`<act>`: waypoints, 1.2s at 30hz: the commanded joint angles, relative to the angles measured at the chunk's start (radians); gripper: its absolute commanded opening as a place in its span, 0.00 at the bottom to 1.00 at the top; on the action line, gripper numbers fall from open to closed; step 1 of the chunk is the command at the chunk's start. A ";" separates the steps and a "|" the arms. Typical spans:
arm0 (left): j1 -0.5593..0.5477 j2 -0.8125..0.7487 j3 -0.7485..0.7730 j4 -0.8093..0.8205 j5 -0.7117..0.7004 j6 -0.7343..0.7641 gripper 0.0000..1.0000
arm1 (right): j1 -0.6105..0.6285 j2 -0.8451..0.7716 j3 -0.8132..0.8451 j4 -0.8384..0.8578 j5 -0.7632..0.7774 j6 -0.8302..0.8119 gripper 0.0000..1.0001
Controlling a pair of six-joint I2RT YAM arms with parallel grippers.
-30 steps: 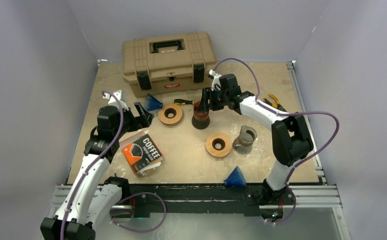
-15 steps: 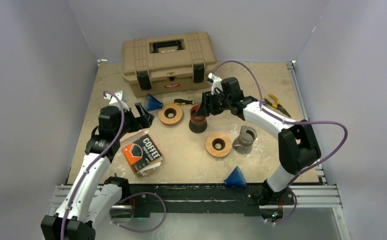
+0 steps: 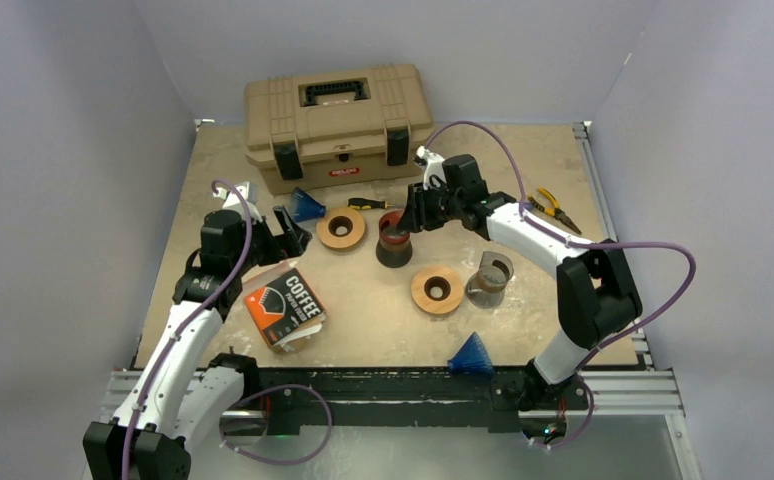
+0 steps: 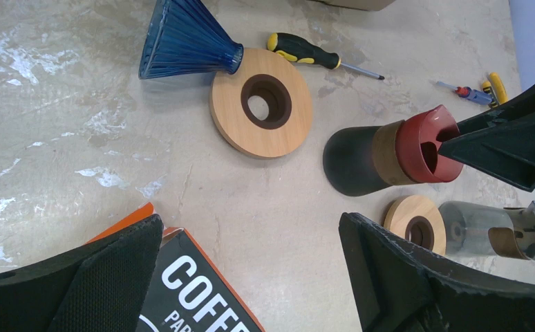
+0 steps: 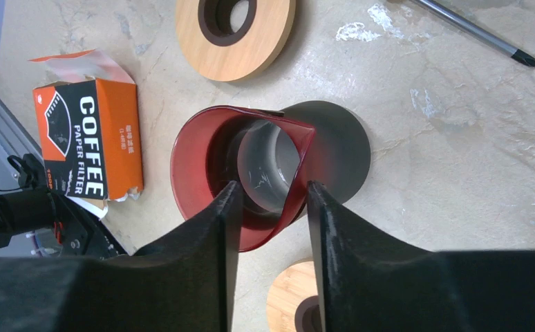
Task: Place the coffee filter in the dripper
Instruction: Pick up the coffee server from the center of the board, then place the coffee server at the center of the board.
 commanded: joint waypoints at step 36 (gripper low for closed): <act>0.002 0.060 0.008 0.057 0.065 -0.017 0.99 | 0.218 -0.062 0.115 -0.230 0.288 -0.034 0.19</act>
